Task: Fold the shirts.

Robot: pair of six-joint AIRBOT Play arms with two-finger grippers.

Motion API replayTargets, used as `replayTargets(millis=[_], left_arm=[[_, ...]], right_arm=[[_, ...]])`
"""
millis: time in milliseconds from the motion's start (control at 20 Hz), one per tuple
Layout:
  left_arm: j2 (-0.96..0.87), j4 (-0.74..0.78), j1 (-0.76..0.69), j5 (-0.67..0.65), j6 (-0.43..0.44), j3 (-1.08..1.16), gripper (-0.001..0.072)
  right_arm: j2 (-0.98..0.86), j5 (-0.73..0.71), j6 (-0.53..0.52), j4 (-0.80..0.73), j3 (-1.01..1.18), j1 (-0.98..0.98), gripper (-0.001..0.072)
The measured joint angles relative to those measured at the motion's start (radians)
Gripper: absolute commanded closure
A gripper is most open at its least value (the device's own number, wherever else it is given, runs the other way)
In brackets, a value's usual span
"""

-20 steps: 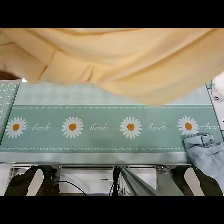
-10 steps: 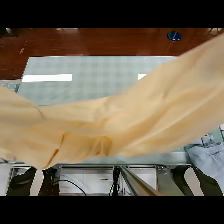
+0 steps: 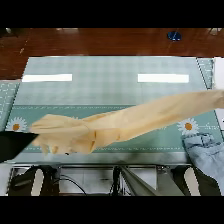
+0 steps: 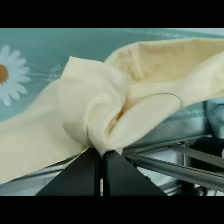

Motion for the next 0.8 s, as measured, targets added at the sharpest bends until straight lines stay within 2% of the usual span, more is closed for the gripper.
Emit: replayTargets(millis=[150, 300, 450, 650, 800], left_arm=[[0.034, -0.042, 0.0, 0.103, 0.023, -0.25, 0.0679], [0.029, -0.066, -0.002, 0.27, 0.072, -0.439, 0.0678], [-0.024, -0.079, -0.002, 0.471, 0.136, -0.567, 0.0678], [-0.182, -0.09, -0.002, 0.703, 0.24, -0.651, 0.0677], [-0.338, -0.136, -0.002, 0.827, 0.332, -0.669, 0.0675]], right_arm=[[0.013, -0.119, -0.016, -0.009, -0.234, 0.023, 0.0692], [-0.05, -0.298, -0.039, -0.018, -0.38, 0.125, 0.0692], [-0.186, -0.521, -0.079, -0.033, -0.44, 0.27, 0.0692], [-0.421, -0.8, -0.119, -0.038, -0.467, 0.424, 0.0691], [-0.554, -0.908, -0.144, -0.04, -0.474, 0.488, 0.0691]])
